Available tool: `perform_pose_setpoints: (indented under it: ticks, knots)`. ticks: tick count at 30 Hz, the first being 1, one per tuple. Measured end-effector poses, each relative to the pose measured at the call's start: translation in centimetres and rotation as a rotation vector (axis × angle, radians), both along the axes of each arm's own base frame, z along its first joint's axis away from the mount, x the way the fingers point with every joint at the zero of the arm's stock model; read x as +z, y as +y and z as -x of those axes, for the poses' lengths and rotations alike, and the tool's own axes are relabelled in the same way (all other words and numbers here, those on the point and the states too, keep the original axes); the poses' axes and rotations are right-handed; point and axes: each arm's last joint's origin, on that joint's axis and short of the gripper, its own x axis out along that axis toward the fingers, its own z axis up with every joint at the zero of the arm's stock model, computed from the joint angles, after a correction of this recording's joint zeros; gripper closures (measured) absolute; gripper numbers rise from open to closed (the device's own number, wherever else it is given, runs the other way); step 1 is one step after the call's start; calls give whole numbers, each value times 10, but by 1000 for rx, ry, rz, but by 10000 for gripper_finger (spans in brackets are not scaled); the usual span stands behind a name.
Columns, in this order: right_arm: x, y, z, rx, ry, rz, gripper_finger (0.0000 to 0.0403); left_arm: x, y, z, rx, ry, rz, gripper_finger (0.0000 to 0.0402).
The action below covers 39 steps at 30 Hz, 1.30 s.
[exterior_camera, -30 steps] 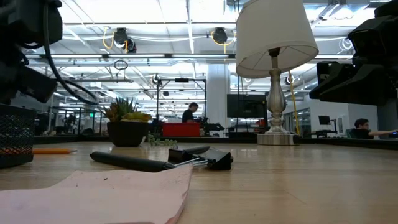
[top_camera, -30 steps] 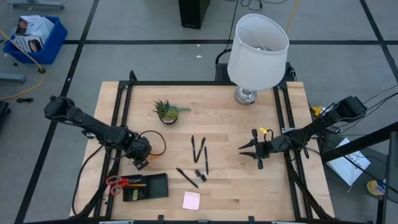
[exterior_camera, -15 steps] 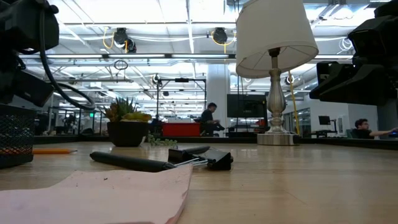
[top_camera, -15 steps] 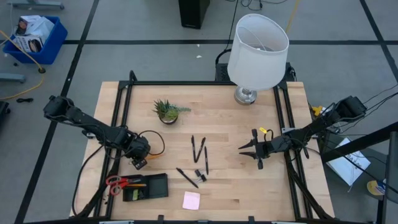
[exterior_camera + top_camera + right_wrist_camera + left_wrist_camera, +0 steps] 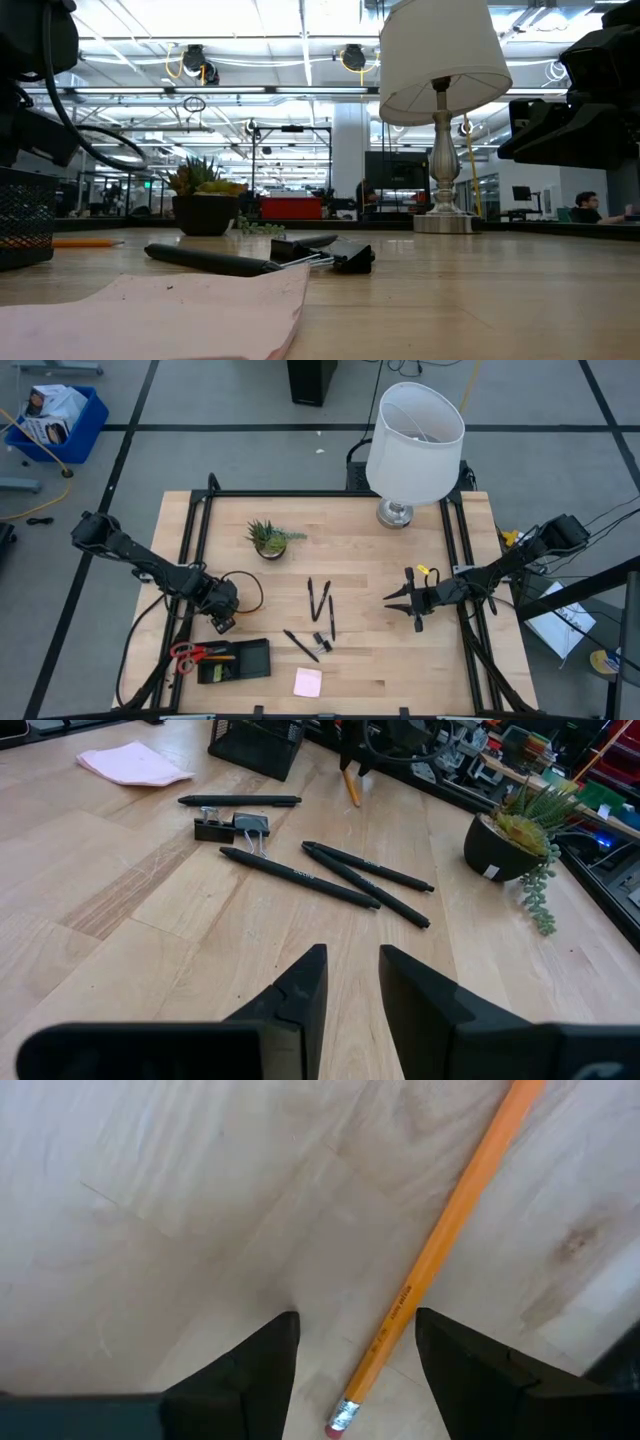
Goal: Pick and place office supplies into organizer
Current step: Put the pencil into the top left section of the desk organizer
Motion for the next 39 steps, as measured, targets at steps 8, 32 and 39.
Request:
perform_pose_setpoints:
  ticks: [8,32,39]
  knots:
    - [0,0,0,0,0,0,314,-1,-1,1,-14,-18,-55,188]
    - [0,0,0,0,0,0,314,-1,-3,6,-443,-29,-87,188]
    - [0,0,0,0,0,0,314,-1,-3,5,-438,-30,-91,188]
